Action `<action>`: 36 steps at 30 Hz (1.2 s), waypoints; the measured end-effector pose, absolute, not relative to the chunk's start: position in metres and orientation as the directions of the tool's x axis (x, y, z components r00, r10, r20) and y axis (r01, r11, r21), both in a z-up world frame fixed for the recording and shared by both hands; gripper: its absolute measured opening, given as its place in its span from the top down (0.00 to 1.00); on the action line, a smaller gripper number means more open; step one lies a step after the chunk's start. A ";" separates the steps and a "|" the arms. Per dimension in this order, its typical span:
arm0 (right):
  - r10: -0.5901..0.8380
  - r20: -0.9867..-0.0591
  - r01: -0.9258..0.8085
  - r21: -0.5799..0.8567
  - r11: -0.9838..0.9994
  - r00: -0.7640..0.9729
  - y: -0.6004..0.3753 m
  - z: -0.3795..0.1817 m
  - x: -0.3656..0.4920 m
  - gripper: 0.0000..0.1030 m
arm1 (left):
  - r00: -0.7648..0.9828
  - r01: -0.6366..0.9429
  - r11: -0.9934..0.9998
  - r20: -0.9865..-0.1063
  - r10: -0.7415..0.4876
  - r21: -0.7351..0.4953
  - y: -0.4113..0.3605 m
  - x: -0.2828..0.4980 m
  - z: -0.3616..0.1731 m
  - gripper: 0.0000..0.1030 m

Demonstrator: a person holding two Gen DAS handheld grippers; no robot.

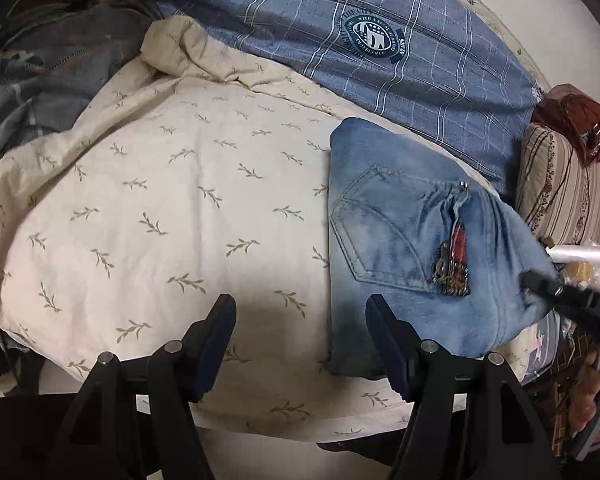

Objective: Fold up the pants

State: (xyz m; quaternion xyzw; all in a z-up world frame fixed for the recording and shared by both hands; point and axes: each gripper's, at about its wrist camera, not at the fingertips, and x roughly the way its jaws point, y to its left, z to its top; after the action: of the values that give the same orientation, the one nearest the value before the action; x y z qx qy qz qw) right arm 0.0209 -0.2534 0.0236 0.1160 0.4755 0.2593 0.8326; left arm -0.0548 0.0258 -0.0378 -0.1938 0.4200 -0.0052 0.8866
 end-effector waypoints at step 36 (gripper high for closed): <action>0.584 -0.763 -0.269 0.522 0.810 0.277 -0.233 -0.005 0.066 0.73 | 0.554 -0.022 0.992 -0.827 -0.091 -0.124 -0.027 -0.013 -0.055 0.20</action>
State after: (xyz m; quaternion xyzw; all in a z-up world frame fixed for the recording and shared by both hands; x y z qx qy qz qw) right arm 0.0660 -0.2334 -0.0053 0.1466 0.5365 0.2715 0.7855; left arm -0.0130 -0.0267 -0.0548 -0.0599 0.4716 -0.0198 0.8795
